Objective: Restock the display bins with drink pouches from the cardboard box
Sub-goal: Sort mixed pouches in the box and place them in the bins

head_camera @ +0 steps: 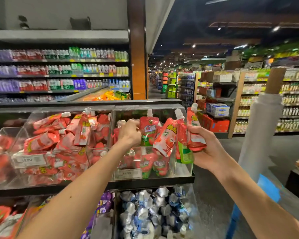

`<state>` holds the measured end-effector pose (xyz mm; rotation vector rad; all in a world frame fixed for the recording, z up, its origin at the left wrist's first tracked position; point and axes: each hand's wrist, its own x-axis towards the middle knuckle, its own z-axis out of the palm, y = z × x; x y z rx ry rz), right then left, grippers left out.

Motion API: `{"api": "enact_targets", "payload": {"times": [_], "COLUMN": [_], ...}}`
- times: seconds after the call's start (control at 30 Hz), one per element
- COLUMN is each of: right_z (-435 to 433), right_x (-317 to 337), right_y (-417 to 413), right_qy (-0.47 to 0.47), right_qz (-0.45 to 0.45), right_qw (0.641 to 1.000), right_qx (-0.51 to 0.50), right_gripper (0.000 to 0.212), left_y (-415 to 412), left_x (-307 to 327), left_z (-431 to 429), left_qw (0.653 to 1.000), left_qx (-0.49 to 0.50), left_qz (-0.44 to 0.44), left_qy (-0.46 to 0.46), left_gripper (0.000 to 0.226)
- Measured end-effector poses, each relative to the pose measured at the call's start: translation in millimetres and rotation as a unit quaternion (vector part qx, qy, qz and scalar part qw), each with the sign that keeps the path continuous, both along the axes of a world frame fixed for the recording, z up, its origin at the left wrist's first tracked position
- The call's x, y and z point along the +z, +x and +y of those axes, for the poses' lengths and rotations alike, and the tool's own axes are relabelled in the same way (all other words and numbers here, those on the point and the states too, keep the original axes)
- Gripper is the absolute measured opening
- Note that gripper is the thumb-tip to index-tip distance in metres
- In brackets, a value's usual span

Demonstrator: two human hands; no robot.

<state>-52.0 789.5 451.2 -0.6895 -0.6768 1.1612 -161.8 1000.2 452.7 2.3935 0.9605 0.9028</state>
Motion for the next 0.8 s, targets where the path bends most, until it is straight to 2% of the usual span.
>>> {"api": "enact_targets", "payload": {"times": [0.23, 0.3, 0.4, 0.47, 0.5, 0.6, 0.67, 0.7, 0.77, 0.8], "right_z": [5.3, 6.0, 4.8, 5.2, 5.4, 6.8, 8.5, 10.2, 15.6, 18.4], "right_x": [-1.0, -0.6, -0.2, -1.6, -1.8, -3.2, -3.9, -4.4, -4.7, -4.7], "right_y": [10.8, 10.1, 8.3, 10.2, 10.1, 8.5, 8.5, 8.6, 9.7, 9.3], "right_qy": [0.013, 0.012, -0.008, -0.014, -0.012, -0.024, -0.034, -0.037, -0.034, -0.036], "right_qz": [-0.024, -0.02, -0.022, -0.02, -0.023, -0.048, -0.066, -0.071, -0.074, -0.074], "right_qw": [1.0, 1.0, 1.0, 1.0, 0.999, 0.998, 0.997, 0.997, 0.997, 0.997], "right_qx": [0.01, 0.01, -0.005, -0.015, -0.019, -0.03, -0.024, -0.018, -0.005, -0.003], "right_gripper": [0.041, 0.039, 0.021, 0.027, 0.029, 0.028, 0.025, 0.025, 0.042, 0.05], "left_y": [6.2, 6.0, 6.9, 9.1, 10.6, 12.3, 9.9, 9.4, 8.3, 7.1], "left_x": [-8.3, -13.4, -20.4, -20.4, -19.1, -14.8, -13.0, -13.3, -13.2, -12.1], "left_z": [15.4, 16.6, 25.7, 27.1, 25.5, 18.7, 21.0, 24.6, 29.7, 29.0], "left_qw": [0.998, 0.998, 0.998, 0.992, 0.988, 0.973, 0.965, 0.967, 0.971, 0.968], "left_qx": [0.028, 0.026, 0.007, -0.017, -0.017, 0.025, 0.051, 0.038, -0.045, -0.081], "left_qz": [0.044, 0.036, 0.058, 0.123, 0.153, 0.207, 0.211, 0.199, 0.179, 0.187], "left_qy": [0.02, 0.036, 0.007, -0.024, -0.009, 0.097, 0.144, 0.152, 0.151, 0.149], "left_gripper": [0.022, 0.016, 0.014, 0.009, 0.007, 0.011, 0.019, 0.028, 0.046, 0.044]}}
